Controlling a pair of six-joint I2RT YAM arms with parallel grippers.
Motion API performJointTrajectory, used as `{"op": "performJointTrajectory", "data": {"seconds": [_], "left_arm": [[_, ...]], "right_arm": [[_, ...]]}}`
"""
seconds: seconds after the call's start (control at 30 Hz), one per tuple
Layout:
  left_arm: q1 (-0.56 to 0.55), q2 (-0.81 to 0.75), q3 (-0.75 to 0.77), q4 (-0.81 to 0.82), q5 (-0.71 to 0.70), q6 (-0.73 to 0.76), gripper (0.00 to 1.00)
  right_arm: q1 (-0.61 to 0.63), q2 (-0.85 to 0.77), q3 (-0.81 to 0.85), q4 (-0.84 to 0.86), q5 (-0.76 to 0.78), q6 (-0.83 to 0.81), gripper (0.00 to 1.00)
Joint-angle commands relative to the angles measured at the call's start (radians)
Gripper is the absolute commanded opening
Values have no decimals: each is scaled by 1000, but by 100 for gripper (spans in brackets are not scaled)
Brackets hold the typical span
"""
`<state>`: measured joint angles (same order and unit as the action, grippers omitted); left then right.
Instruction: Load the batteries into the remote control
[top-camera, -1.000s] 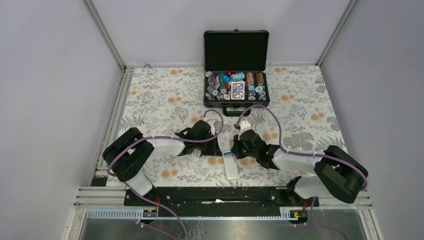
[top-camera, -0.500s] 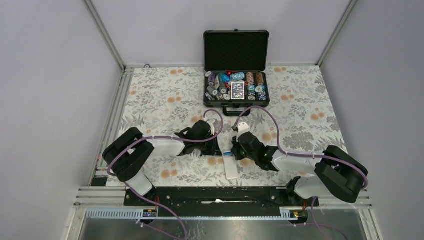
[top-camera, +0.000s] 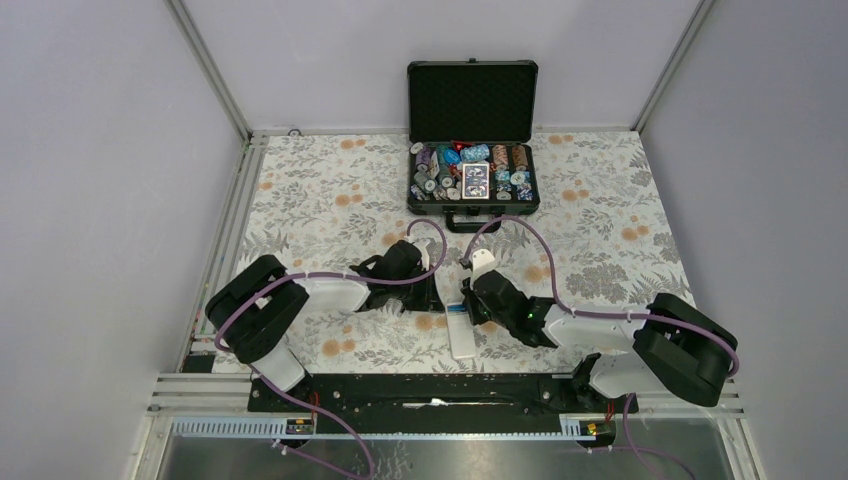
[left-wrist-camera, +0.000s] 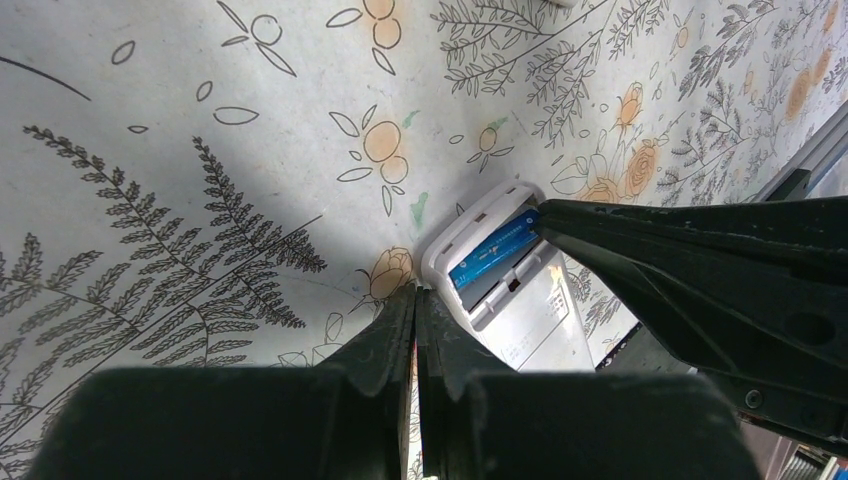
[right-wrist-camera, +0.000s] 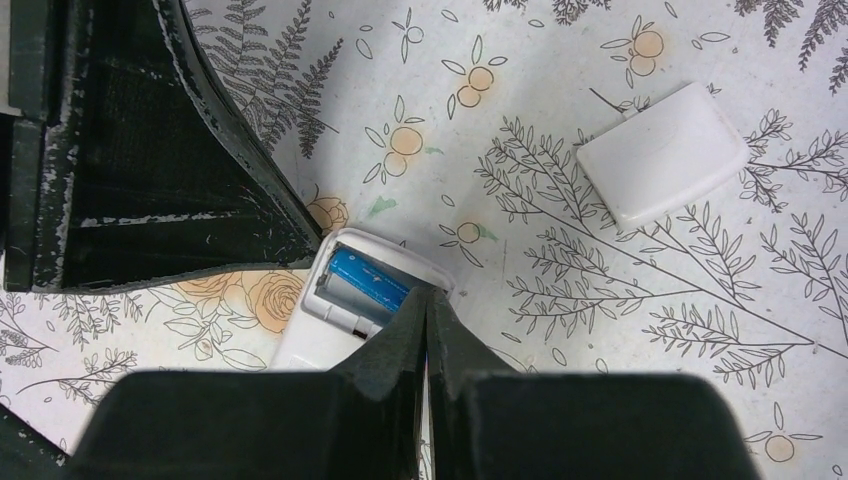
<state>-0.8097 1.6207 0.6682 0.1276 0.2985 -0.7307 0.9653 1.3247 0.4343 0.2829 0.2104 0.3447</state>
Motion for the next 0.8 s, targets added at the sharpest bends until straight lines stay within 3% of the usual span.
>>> {"op": "performJointTrajectory", "data": {"seconds": [0.0, 0.37, 0.77], "left_arm": [[-13, 18, 13, 84, 25, -15, 6], [-13, 18, 2, 94, 37, -15, 6], [-13, 12, 0, 94, 27, -13, 6]], "right_arm": [[42, 19, -17, -15, -35, 5, 0], [95, 124, 33, -11, 58, 4, 0], [100, -48, 18, -25, 146, 5, 1]]}}
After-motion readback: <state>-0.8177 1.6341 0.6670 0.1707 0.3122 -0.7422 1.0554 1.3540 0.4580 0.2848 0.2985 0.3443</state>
